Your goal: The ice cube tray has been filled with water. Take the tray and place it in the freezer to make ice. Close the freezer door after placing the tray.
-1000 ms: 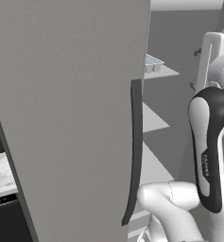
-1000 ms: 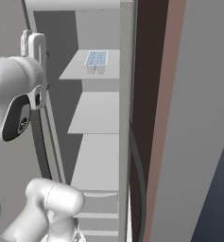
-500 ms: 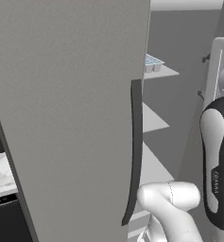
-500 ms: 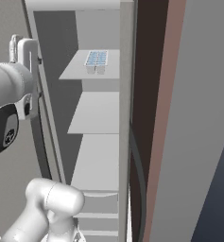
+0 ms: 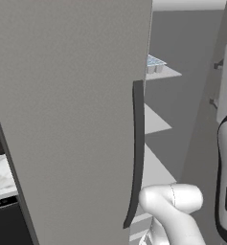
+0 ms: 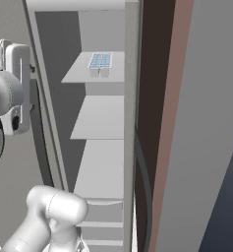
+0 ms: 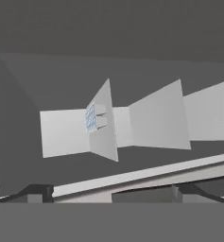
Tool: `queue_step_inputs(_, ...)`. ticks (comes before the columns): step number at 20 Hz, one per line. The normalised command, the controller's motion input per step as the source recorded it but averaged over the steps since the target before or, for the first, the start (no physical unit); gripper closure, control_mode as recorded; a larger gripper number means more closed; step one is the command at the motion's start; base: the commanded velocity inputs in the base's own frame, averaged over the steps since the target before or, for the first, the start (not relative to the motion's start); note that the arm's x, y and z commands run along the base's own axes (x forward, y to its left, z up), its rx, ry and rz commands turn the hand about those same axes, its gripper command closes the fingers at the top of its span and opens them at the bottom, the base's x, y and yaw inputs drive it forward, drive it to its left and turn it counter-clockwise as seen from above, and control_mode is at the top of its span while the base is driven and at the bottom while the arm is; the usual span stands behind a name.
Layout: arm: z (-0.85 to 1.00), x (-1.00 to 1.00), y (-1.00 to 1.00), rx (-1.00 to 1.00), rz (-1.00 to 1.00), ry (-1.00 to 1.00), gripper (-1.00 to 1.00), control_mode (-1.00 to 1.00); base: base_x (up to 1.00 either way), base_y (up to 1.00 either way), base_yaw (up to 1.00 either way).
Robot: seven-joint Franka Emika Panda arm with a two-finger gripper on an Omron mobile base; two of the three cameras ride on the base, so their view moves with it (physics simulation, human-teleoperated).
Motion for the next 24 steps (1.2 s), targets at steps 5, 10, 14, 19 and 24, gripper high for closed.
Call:
queue_step_inputs(5, -0.04, -0.16, 0.0, 0.0, 0.0, 0.02, -1.0, -1.0, 0.0, 0.0, 0.0)
queue_step_inputs(10, 0.0, 0.0, 0.0, 0.0, 0.0, 0.0, -1.0, 1.0, -0.3, 0.0, 0.0)
queue_step_inputs(14, 0.0, 0.0, 0.0, 0.0, 0.0, 0.0, -1.0, 1.0, -0.47, 0.0, 0.0)
queue_step_inputs(19, 0.0, 0.0, 0.0, 0.0, 0.0, 0.0, -1.0, 1.0, -0.7, 0.0, 0.02)
queue_step_inputs(24, 0.0, 0.0, 0.0, 0.0, 0.0, 0.0, -1.0, 1.0, -0.68, 0.0, 0.03)
